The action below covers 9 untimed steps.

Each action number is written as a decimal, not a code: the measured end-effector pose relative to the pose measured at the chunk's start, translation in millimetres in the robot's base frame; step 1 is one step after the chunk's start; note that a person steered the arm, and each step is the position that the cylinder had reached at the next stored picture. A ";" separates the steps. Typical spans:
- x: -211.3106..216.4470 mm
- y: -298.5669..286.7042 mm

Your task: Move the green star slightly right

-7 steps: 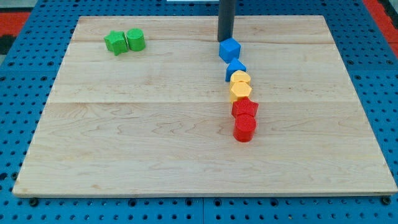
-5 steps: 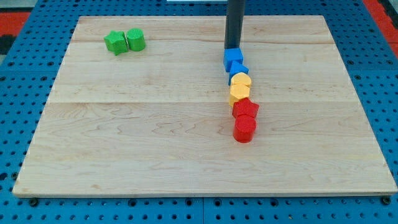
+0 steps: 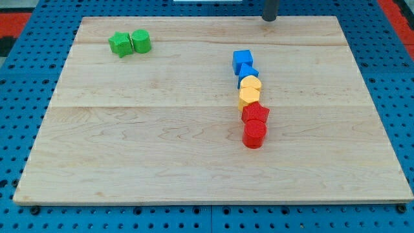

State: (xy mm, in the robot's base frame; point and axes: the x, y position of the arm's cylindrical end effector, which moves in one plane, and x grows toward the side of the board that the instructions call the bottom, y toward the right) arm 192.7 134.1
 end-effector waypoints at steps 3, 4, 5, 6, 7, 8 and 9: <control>-0.7 -205.8; 0.9 -308.8; 38.8 -343.7; 84.4 -328.8; 109.9 -289.8; 114.2 -249.3; 118.6 -277.7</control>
